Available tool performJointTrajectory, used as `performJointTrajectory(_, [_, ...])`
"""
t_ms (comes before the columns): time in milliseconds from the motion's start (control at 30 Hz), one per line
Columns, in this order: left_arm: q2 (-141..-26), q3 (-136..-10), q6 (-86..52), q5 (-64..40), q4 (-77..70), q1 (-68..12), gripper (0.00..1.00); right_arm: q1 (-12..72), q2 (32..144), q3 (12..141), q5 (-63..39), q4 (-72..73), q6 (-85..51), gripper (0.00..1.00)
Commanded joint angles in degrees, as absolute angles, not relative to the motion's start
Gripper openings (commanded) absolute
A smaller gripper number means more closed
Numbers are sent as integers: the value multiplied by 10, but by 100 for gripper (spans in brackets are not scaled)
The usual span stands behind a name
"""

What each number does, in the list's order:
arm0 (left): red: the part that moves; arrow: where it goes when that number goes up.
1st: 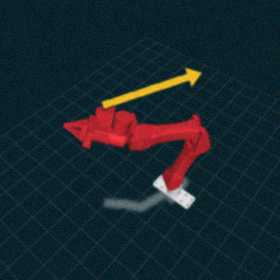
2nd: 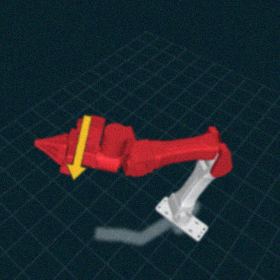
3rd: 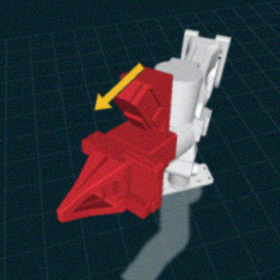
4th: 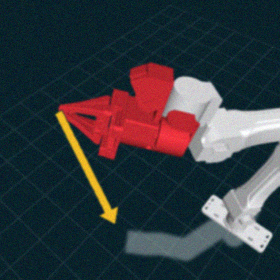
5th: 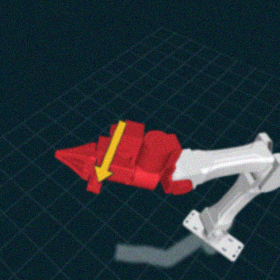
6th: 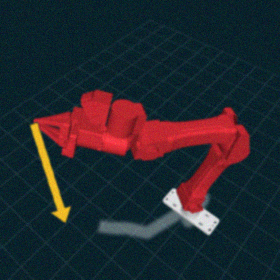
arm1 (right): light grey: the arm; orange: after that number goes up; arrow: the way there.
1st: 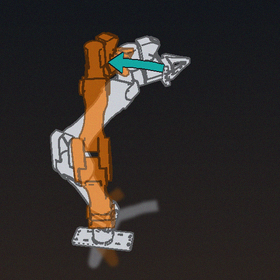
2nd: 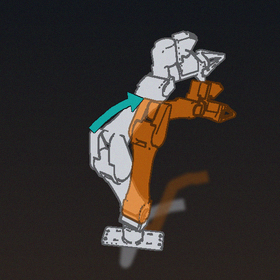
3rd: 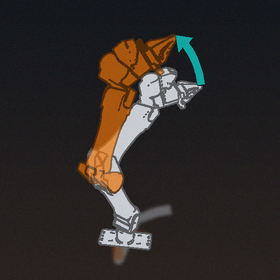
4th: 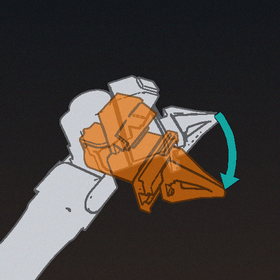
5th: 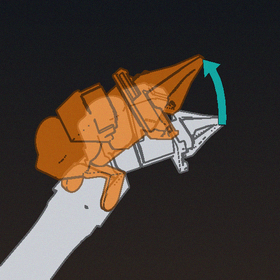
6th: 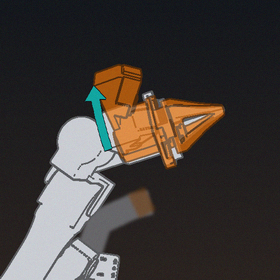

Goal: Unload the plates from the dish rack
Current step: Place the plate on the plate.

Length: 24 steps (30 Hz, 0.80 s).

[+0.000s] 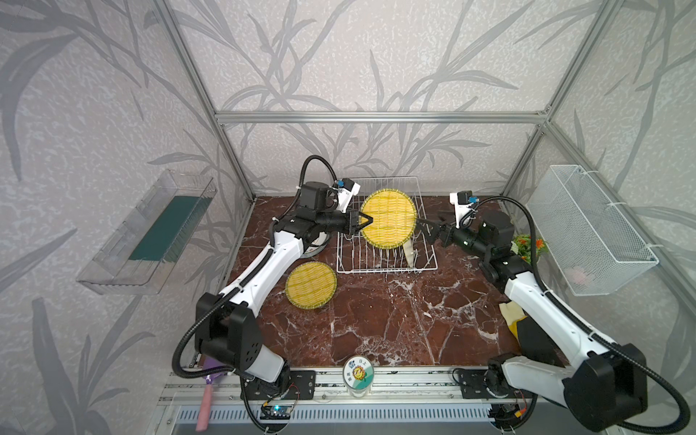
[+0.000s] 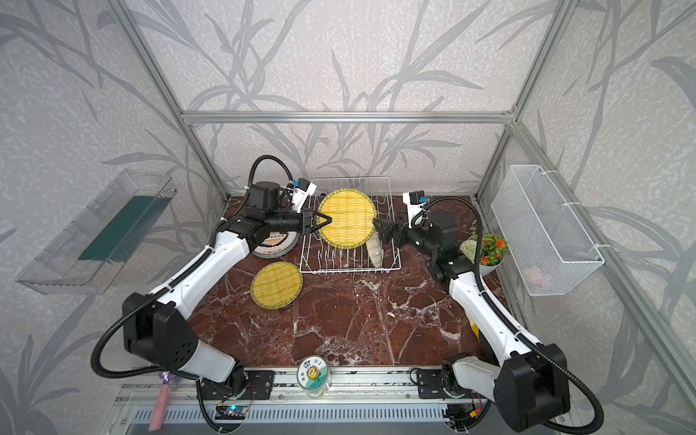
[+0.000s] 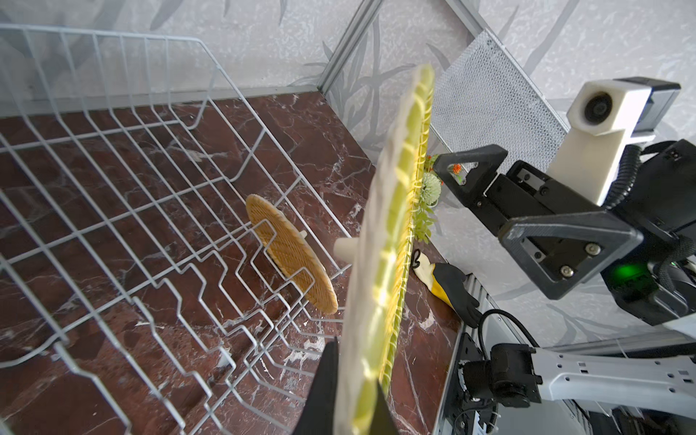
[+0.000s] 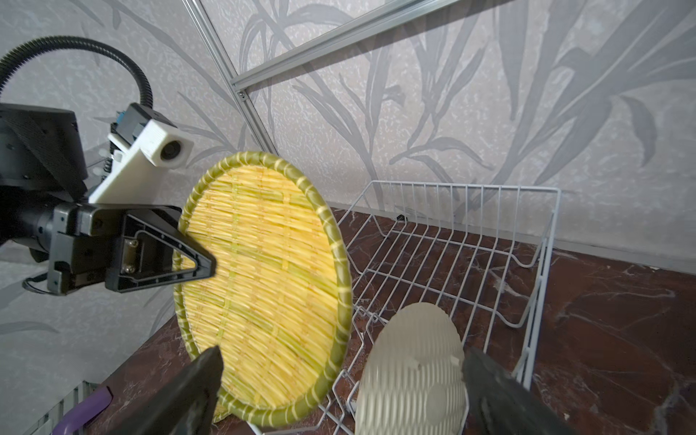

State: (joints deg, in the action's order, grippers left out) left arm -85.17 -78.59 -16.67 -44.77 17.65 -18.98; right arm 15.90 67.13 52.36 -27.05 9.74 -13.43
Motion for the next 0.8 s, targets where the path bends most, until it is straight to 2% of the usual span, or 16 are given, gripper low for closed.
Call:
performJointTrajectory(0, [-796, -802, -184, -384, 203, -186, 0, 159, 647, 543, -290, 37, -53, 99])
performJointTrajectory(167, [-739, -773, -246, -291, 217, -169, 0, 169, 638, 563, -345, -22, 23, 99])
performJointTrajectory(333, [-668, -712, -324, -239, 220, -129, 0, 193, 637, 573, -334, -58, 73, 99])
performJointTrajectory(467, [-603, -657, -368, -185, 276, -74, 0, 203, 634, 566, -318, -49, 79, 99])
performJointTrajectory(600, [-541, -596, -410, -185, 291, -20, 0, 206, 631, 562, -315, -45, 80, 99])
performJointTrajectory(767, [-494, -551, -412, -175, 336, -5, 0, 210, 625, 555, -314, -44, 68, 99])
